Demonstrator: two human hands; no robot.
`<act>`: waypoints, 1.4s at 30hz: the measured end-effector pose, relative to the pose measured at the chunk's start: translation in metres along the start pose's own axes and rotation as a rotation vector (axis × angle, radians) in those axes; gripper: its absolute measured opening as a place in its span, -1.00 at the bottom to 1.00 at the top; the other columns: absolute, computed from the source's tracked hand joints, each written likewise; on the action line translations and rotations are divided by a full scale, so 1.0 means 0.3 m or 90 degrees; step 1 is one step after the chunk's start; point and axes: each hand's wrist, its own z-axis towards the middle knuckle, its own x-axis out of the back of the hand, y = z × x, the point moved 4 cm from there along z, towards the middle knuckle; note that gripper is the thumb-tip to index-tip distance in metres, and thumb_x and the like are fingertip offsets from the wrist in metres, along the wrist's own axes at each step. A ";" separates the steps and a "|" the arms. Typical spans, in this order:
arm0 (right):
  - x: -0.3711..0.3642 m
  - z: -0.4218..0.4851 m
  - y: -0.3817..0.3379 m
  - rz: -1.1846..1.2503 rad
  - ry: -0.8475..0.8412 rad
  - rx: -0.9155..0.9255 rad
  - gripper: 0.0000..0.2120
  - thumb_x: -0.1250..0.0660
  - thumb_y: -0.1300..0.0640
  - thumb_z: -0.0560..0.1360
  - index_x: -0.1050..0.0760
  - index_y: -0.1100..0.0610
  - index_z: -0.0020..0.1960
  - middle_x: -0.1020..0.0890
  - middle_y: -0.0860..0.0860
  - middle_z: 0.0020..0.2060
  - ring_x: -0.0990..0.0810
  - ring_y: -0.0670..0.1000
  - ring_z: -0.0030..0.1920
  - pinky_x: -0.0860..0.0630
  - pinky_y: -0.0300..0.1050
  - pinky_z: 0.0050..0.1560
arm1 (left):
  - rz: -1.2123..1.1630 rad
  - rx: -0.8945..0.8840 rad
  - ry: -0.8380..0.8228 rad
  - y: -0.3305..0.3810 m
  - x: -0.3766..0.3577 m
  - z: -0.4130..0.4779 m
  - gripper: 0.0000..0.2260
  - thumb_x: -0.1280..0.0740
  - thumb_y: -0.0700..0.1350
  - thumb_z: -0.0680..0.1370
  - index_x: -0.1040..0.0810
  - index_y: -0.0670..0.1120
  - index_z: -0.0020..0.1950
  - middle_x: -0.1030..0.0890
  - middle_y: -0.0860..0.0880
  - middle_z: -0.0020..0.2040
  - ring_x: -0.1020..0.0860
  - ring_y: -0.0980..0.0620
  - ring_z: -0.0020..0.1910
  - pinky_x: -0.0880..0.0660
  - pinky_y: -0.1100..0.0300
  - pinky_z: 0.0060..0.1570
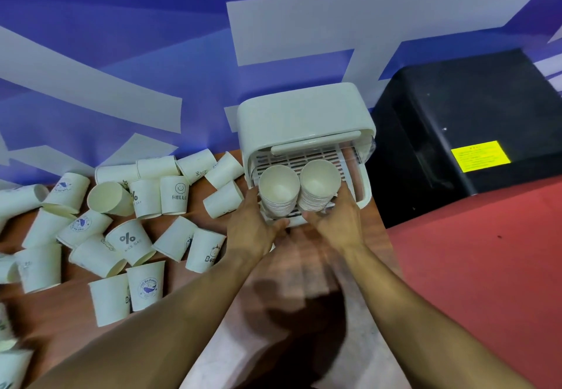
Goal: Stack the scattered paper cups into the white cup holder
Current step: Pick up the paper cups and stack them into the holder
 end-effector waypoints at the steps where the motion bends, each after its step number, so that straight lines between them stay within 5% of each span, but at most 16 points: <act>1: -0.006 0.012 0.003 0.006 0.002 0.000 -0.21 -0.56 -0.05 0.17 -0.28 -0.05 0.31 -0.56 -0.07 0.14 -0.55 0.00 0.15 -0.59 0.07 0.04 | -0.011 0.005 -0.004 0.000 -0.008 0.008 -0.28 -0.58 0.03 0.32 -0.32 0.05 0.39 -0.61 0.01 0.19 -0.56 -0.04 0.17 -0.51 0.08 0.11; 8: -0.004 0.077 -0.006 0.015 0.017 0.027 -0.19 -0.61 0.00 0.16 -0.34 -0.02 0.33 -0.59 -0.08 0.14 -0.56 0.01 0.18 -0.55 0.06 0.13 | -0.010 0.021 0.025 0.046 -0.029 0.052 -0.27 -0.54 0.07 0.38 -0.26 0.05 0.45 -0.61 -0.02 0.22 -0.56 -0.10 0.20 -0.47 0.11 0.10; 13: 0.014 0.118 -0.020 0.033 0.021 0.066 -0.19 -0.65 0.02 0.14 -0.38 0.02 0.31 -0.49 -0.48 0.03 -0.55 -0.04 0.19 -0.54 0.02 0.16 | -0.091 0.022 0.047 0.067 -0.043 0.069 -0.33 -0.55 0.06 0.36 -0.34 0.07 0.39 -0.61 0.03 0.20 -0.57 -0.04 0.19 -0.50 0.13 0.10; 17: 0.025 0.136 -0.058 0.051 0.035 0.088 -0.19 -0.65 0.00 0.17 -0.33 -0.14 0.31 -0.48 -0.51 0.02 -0.54 -0.15 0.17 -0.53 -0.07 0.17 | -0.095 0.019 0.073 0.086 -0.054 0.091 -0.35 -0.54 0.04 0.38 -0.34 0.01 0.39 -0.60 0.00 0.22 -0.55 -0.06 0.20 -0.42 0.21 0.00; 22: 0.030 0.179 -0.093 0.028 0.040 0.111 -0.21 -0.63 -0.01 0.19 -0.36 0.00 0.34 -0.36 -0.66 0.01 -0.50 -0.23 0.10 -0.57 -0.02 0.08 | -0.111 0.022 0.110 0.097 -0.054 0.128 -0.36 -0.53 0.08 0.38 -0.33 0.03 0.37 -0.60 0.03 0.22 -0.56 -0.02 0.20 -0.46 0.19 0.06; 29: 0.003 0.236 -0.097 -0.001 0.042 0.062 -0.33 -0.61 -0.06 0.19 -0.45 0.08 0.20 -0.52 -0.32 -0.13 -0.52 -0.20 -0.02 -0.43 -0.30 -0.09 | -0.141 0.018 0.167 0.112 -0.082 0.153 -0.44 -0.50 -0.06 0.44 -0.35 -0.09 0.36 -0.53 0.06 0.19 -0.53 0.01 0.18 -0.49 0.09 0.17; 34: -0.033 0.276 -0.116 0.004 0.027 0.050 -0.52 -0.61 -0.01 0.20 -0.50 0.02 0.03 -0.66 -0.12 -0.07 -0.61 -0.11 -0.02 -0.53 -0.20 -0.03 | -0.196 0.029 0.237 0.138 -0.096 0.175 -0.42 -0.43 -0.23 0.47 -0.29 -0.10 0.44 -0.40 0.15 0.16 -0.36 0.32 0.10 -0.27 0.47 0.13; 39: -0.058 0.299 -0.112 0.008 0.034 0.039 -0.58 -0.59 -0.03 0.21 -0.57 0.08 -0.01 -0.68 -0.09 -0.13 -0.65 -0.10 -0.07 -0.59 -0.12 -0.08 | -0.215 0.065 0.282 0.149 -0.103 0.216 -0.48 -0.40 -0.24 0.45 -0.34 -0.04 0.37 -0.53 0.05 0.18 -0.50 0.10 0.17 -0.30 0.42 0.16; 42: -0.070 0.299 -0.096 -0.005 0.042 0.030 -0.50 -0.56 -0.08 0.19 -0.54 0.09 0.06 -0.67 -0.05 -0.07 -0.64 -0.06 -0.02 -0.58 -0.11 -0.03 | -0.223 0.079 0.280 0.160 -0.099 0.215 -0.48 -0.39 -0.28 0.45 -0.35 -0.07 0.38 -0.48 0.11 0.13 -0.44 0.21 0.11 -0.23 0.52 0.14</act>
